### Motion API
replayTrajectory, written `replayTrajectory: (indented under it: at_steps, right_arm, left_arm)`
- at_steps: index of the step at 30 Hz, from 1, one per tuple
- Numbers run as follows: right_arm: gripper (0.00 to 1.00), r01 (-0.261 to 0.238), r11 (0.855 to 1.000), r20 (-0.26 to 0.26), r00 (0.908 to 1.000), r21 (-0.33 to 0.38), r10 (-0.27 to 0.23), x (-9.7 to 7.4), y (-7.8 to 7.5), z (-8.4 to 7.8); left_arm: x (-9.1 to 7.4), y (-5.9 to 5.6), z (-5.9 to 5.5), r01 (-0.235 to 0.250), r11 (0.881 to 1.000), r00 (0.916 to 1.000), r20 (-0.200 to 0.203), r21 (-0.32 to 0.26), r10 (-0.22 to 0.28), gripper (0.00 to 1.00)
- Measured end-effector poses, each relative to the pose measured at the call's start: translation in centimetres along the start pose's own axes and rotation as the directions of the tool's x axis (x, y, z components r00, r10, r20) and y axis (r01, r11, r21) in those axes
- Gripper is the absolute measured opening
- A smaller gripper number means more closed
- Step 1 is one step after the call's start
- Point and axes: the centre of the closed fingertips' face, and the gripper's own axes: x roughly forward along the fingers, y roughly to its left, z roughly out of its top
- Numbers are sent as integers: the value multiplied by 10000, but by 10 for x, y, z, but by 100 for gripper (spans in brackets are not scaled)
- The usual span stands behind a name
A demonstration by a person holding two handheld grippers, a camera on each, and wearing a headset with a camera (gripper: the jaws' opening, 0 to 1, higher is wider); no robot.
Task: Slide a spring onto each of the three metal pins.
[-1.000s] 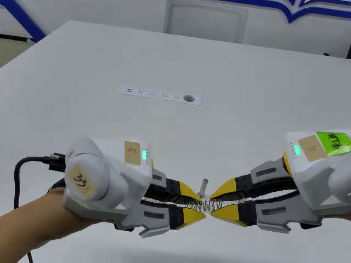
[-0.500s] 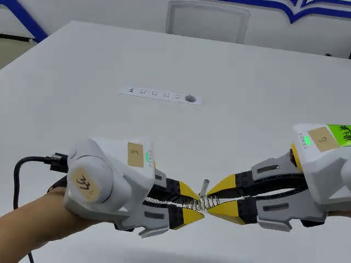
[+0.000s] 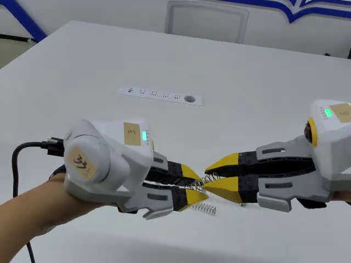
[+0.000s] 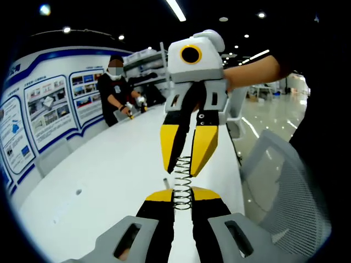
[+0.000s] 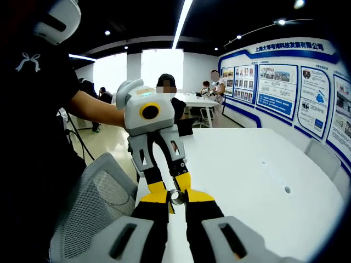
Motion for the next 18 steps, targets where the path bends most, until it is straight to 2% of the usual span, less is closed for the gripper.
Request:
replayTrajectory:
  at_steps: [3,6,11,13,15,18]
  right_arm:
    - [11,38,10000,344,9994,47,-40,1,-1,10]
    - [11,197,9992,-5,9998,-345,-197,5,-3,7]
    - [11,231,9997,59,9997,59,-231,7,-5,6]
    - [11,374,9990,240,9990,240,-379,7,-6,9]
    - [11,626,9971,508,9966,426,-648,4,-10,15]
    - [10,889,9950,450,9948,455,-909,2,-16,19]
  left_arm:
    - [2,1,5,-21,10000,9998,184,-85,23,10]
    - [3,4,2,-147,9999,9999,-34,51,148,10]
    - [4,5,0,-156,9997,9997,-190,166,160,10]
    - [5,6,2,-175,9998,9998,-112,80,176,10]
    - [5,10,8,-265,9995,9995,188,-167,268,10]
    - [7,15,13,-406,9984,9983,398,-385,422,10]
